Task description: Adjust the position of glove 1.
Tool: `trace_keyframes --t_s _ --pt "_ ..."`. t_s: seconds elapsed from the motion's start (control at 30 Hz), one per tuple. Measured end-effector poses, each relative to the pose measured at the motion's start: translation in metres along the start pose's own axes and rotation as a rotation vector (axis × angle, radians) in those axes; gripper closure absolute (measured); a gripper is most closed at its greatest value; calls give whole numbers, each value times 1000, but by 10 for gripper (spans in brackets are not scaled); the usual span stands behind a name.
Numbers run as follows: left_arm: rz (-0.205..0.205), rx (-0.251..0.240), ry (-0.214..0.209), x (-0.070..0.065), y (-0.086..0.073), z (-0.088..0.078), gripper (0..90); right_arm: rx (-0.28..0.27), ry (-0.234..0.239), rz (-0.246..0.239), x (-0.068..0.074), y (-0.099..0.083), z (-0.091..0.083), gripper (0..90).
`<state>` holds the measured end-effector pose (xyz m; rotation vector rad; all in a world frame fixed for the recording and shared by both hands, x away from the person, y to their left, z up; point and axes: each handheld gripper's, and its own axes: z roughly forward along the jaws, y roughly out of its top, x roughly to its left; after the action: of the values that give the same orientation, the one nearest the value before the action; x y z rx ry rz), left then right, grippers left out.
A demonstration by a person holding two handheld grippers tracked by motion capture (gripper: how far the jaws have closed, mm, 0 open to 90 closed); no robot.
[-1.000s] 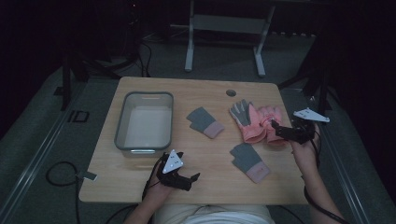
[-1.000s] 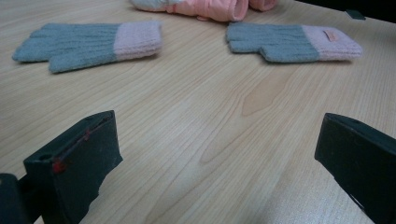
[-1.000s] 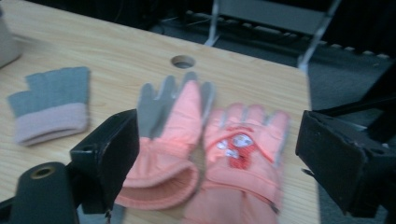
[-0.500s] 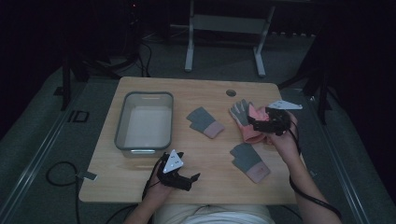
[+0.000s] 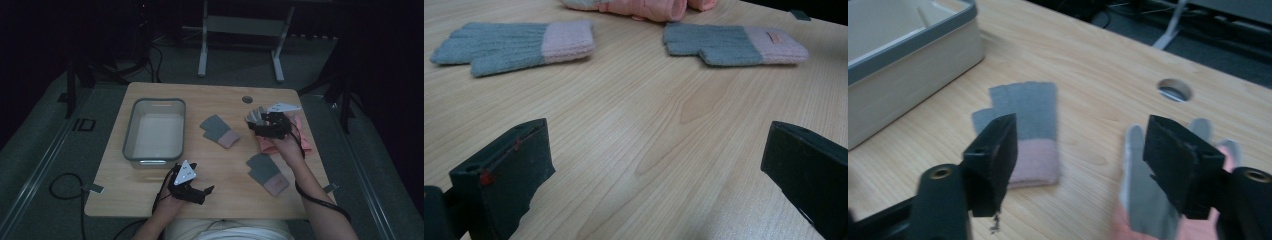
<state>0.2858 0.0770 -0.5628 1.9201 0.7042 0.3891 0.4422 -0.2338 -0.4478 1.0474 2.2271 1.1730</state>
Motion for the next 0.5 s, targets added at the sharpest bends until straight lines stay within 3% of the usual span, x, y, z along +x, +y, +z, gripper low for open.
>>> trace_keyframes --t_s 0.2,0.4,0.5 --pt "-4 0 -5 0 0 0 0 32 18 -39 8 4 19 426" --pt "-2 0 -5 0 0 0 0 82 60 -6 10 8 36 515" --pt "-9 1 -12 1 0 0 0 96 62 -20 14 9 45 517"
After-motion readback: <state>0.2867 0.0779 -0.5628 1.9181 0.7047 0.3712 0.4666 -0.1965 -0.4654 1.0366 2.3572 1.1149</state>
